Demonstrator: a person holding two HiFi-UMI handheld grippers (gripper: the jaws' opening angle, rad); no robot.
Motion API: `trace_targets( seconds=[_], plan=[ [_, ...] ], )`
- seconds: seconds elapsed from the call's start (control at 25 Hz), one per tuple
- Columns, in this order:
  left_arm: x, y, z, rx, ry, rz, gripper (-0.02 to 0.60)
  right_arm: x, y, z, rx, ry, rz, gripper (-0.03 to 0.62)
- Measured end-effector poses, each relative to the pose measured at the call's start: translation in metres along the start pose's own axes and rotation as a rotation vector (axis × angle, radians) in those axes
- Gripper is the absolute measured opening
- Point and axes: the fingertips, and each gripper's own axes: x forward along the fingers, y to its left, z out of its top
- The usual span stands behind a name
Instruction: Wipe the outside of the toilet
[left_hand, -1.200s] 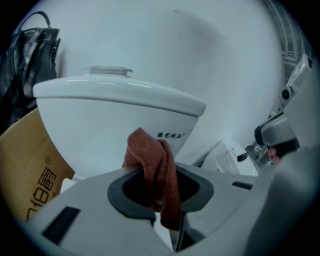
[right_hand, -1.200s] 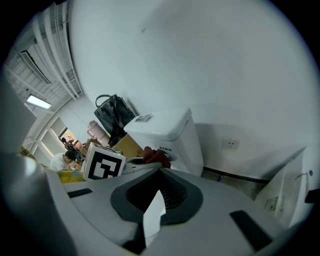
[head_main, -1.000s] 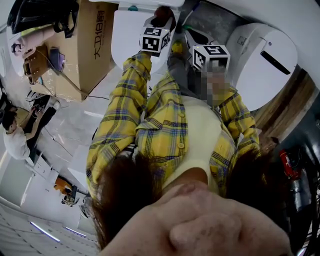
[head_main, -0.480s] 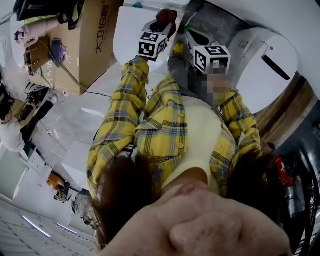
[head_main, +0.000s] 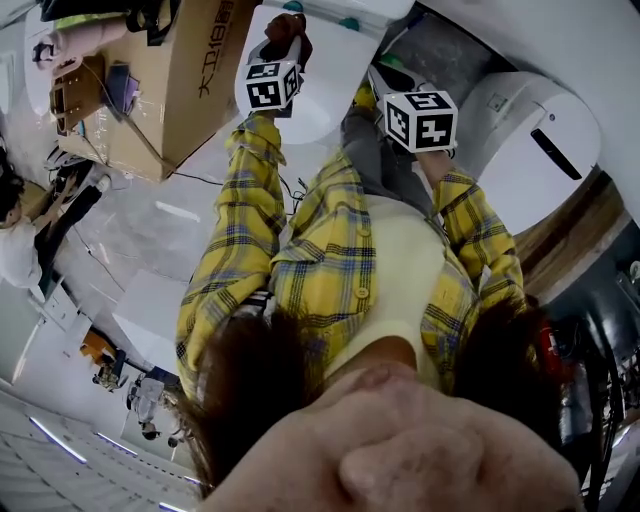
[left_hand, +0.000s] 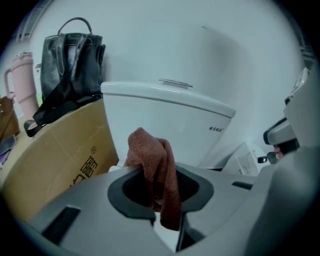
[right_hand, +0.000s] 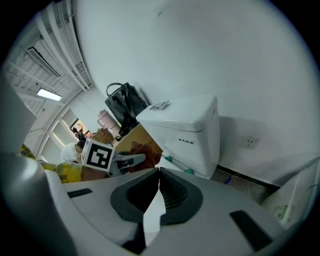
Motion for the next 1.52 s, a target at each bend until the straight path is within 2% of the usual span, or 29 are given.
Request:
trace_targets(
  seconds=[0.16, 0.4, 0.56, 0.8, 1.12, 1.52],
  plan=[
    [0.014, 0.028, 0.000, -0.058, 0.007, 0.051, 0.098, 0.009, 0.002, 0.004, -0.009, 0.019, 0.008, 0.026],
    [0.042, 0.077, 0.003, -0.071, 0.044, 0.175, 0.098, 0.026, -0.003, 0.005, 0.004, 0.044, 0.007, 0.026],
    [0.057, 0.089, 0.002, -0.090, 0.066, 0.204, 0.098, 0.031, -0.007, 0.007, 0.015, 0.051, 0.001, 0.026],
    [0.083, 0.088, 0.000, -0.070, 0.098, 0.194, 0.098, 0.036, -0.017, 0.005, 0.024, 0.068, -0.013, 0.026],
    [0.099, 0.068, 0.008, -0.079, 0.091, 0.164, 0.098, 0.038, -0.025, 0.004, 0.038, 0.070, -0.023, 0.026],
    [0.098, 0.017, -0.009, -0.021, 0.115, 0.056, 0.098, 0.029, -0.035, -0.002, 0.065, 0.052, -0.047, 0.026]
  ],
)
